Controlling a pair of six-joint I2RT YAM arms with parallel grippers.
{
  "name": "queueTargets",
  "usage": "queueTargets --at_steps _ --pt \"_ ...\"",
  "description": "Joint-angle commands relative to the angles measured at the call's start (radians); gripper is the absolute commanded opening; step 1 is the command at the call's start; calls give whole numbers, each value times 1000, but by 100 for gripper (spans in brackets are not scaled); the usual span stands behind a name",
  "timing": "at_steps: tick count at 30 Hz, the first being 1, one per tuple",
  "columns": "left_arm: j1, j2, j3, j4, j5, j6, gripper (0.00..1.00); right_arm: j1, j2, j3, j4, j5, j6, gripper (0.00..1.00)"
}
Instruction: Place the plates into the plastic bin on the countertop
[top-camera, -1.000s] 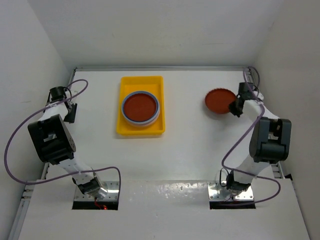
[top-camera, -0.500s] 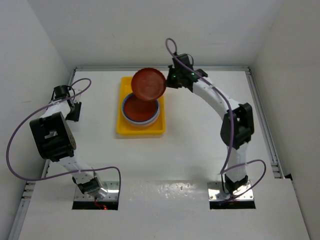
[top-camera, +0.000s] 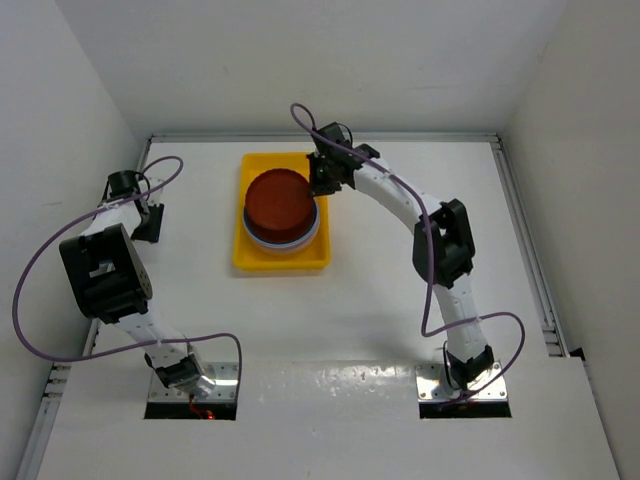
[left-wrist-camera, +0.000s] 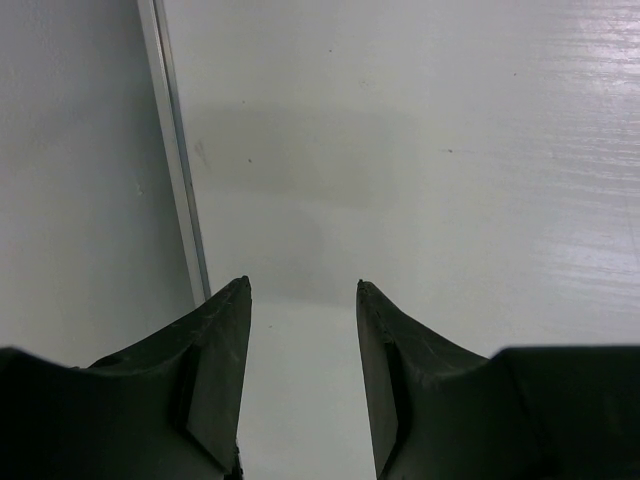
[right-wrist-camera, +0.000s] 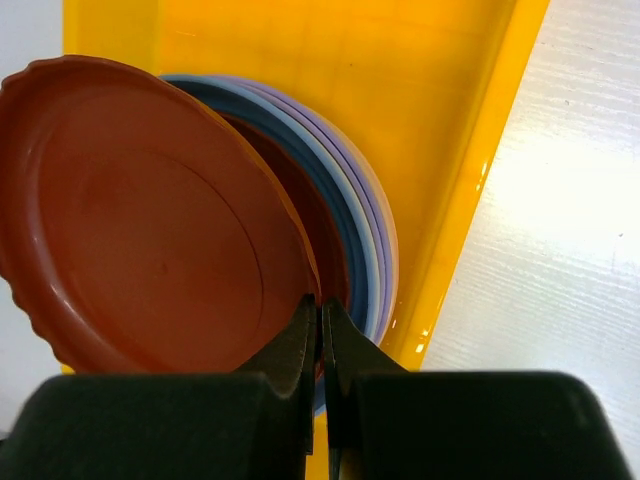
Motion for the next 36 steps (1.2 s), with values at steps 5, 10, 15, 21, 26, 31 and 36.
queueTargets --at_steps 5,10,15,21,26,31,36 --pt "-12 -2 12 0 17 -12 49 28 23 4 17 8 -20 0" --pt "-12 -2 12 0 17 -12 49 35 46 1 51 8 -2 8" --pt "-12 -2 12 0 17 -2 49 40 41 13 55 37 -14 28" --pt "-12 -2 12 0 17 -2 49 42 0 -16 67 92 -49 30" --pt "-12 -2 22 -9 26 -2 49 45 -14 -17 61 100 -63 44" --pt "-12 -2 22 -9 26 -2 49 49 -63 -7 55 104 -54 49" --pt "-12 -11 22 -9 45 -12 49 -30 -236 -60 129 62 -9 81"
